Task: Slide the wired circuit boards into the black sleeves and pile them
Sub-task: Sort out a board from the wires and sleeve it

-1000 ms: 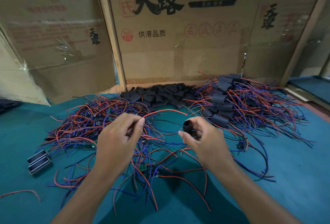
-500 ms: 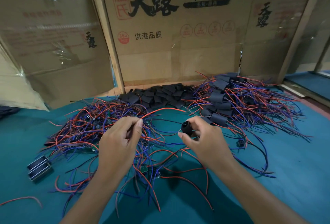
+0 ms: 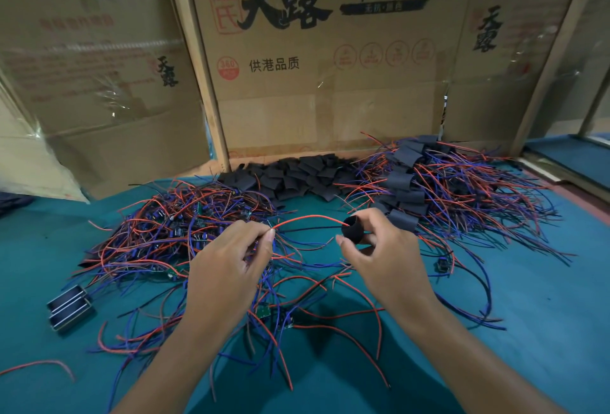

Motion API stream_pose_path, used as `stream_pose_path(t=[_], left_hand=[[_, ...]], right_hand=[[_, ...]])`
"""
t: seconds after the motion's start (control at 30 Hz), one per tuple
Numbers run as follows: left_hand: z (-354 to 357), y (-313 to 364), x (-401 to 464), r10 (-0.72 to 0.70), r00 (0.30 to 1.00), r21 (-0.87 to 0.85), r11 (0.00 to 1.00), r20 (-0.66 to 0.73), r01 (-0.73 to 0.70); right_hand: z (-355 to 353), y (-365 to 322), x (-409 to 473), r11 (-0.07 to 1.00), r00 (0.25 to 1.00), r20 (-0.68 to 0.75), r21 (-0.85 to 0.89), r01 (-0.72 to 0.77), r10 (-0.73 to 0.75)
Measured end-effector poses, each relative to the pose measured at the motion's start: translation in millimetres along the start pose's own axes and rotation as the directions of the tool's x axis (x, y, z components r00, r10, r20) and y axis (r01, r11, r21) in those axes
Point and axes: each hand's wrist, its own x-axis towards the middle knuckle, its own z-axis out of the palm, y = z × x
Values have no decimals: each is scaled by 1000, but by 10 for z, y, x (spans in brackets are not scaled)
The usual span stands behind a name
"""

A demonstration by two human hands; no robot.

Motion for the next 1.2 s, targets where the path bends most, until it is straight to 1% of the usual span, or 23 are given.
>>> stream_pose_path(t=[0.1, 0.2, 0.27, 0.43, 0.53, 0.63, 0.7, 0.77, 0.83, 0.9, 0.97, 1.03, 1.1, 1.2], left_hand=[[-1, -2, -7, 31, 999, 22, 999, 9, -31], [0, 10, -4, 114, 992, 82, 990, 52, -118], [9, 4, -9, 160, 983, 86, 982, 89, -167], [4, 11, -7, 135, 987, 10, 991, 87, -136], [-9, 25, -7, 135, 987, 15, 990, 90, -137], [-33, 50, 4, 113, 991, 32, 993, 75, -116], [-46, 71, 5, 106, 987, 8, 994, 120, -107], [-36, 99, -19, 74, 972, -51, 997, 223, -64], [-6, 111, -50, 14, 935, -125, 992, 354, 33], [23, 103, -47, -2, 898, -177, 980, 440, 89], [27, 103, -30, 26, 894, -208, 975, 446, 75], [-16, 142, -1, 96, 910, -222, 975, 403, -4], [-44, 178, 21, 173, 919, -207, 973, 354, -103], [-27, 187, 22, 216, 923, -200, 967, 319, -157]], right_hand=[[-8, -12, -7, 994, 997, 29, -82, 68, -65], [-40, -27, 9, 966, 987, 70, -206, 157, -146], [-67, -26, 21, 942, 978, 119, -270, 200, -173], [-118, 1, 63, 909, 965, 214, -352, 224, -155], [-125, -1, 68, 886, 947, 266, -372, 275, -182], [-129, -30, 56, 874, 922, 312, -352, 336, -229], [-118, -57, 43, 866, 911, 324, -344, 363, -253], [-90, -88, 12, 850, 909, 303, -356, 388, -287], [-70, -154, -27, 835, 896, 314, -360, 417, -313], [-45, -176, -50, 843, 880, 337, -309, 440, -336], [-23, -151, -46, 897, 877, 368, -194, 398, -310], [-15, -116, -40, 928, 879, 387, -128, 351, -279], [-19, -82, -29, 942, 892, 376, -115, 315, -252], [-35, -35, 5, 942, 890, 390, -137, 308, -234]])
